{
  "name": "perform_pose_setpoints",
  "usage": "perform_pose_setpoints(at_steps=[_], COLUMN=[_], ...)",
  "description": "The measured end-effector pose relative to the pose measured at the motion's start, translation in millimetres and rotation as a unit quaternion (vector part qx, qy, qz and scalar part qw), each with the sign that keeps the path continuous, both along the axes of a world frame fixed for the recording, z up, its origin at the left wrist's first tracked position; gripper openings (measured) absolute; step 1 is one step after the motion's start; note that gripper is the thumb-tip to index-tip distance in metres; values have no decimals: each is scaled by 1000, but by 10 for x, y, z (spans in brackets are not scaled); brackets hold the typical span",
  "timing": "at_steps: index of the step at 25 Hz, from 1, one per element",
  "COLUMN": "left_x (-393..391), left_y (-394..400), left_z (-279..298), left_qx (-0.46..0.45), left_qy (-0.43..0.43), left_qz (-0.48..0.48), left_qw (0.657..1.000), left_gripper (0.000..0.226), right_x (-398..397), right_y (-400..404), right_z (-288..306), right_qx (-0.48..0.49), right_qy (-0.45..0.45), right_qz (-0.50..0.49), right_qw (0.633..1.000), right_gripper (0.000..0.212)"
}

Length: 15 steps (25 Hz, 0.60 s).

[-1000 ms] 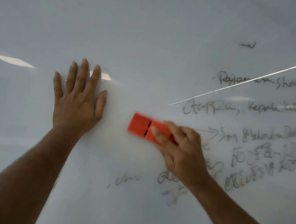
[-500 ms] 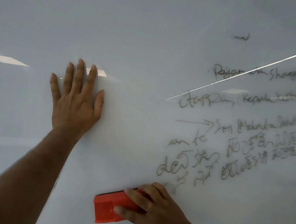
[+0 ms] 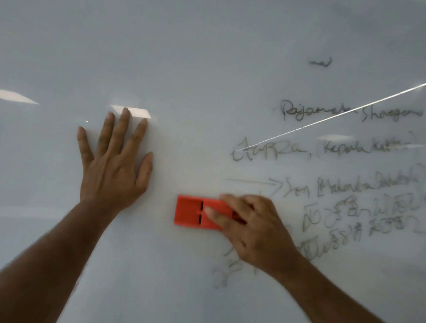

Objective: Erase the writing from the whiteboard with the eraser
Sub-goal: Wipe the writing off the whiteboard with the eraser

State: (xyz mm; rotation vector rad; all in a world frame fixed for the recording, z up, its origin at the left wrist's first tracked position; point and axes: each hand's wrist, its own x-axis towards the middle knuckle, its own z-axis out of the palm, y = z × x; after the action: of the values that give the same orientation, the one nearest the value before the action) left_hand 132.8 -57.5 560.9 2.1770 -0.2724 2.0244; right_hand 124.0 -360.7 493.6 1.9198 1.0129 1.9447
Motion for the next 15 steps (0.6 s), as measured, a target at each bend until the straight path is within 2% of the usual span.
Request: perform_pose_setpoints(at_steps=[2, 5, 9, 12, 15], left_x=[-8, -21, -64, -76, -41], left_y=[-194, -453, -696, -780, -809], left_z=[8, 12, -34, -84, -109], left_qx=[19, 46, 45, 34, 27], left_qy=[-6, -12, 25, 45, 46], left_qz=[-3, 0, 11, 21, 33], left_qw=[1000, 999, 999, 998, 998], left_gripper=[66, 65, 69, 70, 68], right_x=[0, -14, 0, 47, 61], right_y=[-137, -381, -758, -940, -897], right_z=[378, 937, 1482, 1591, 1434], right_qx=[54, 142, 252, 316, 354], right_qy=[-5, 1, 18, 26, 32], right_qz=[5, 3, -9, -19, -2], right_qw=[999, 990, 968, 948, 935], right_gripper=[47, 56, 60, 60, 59])
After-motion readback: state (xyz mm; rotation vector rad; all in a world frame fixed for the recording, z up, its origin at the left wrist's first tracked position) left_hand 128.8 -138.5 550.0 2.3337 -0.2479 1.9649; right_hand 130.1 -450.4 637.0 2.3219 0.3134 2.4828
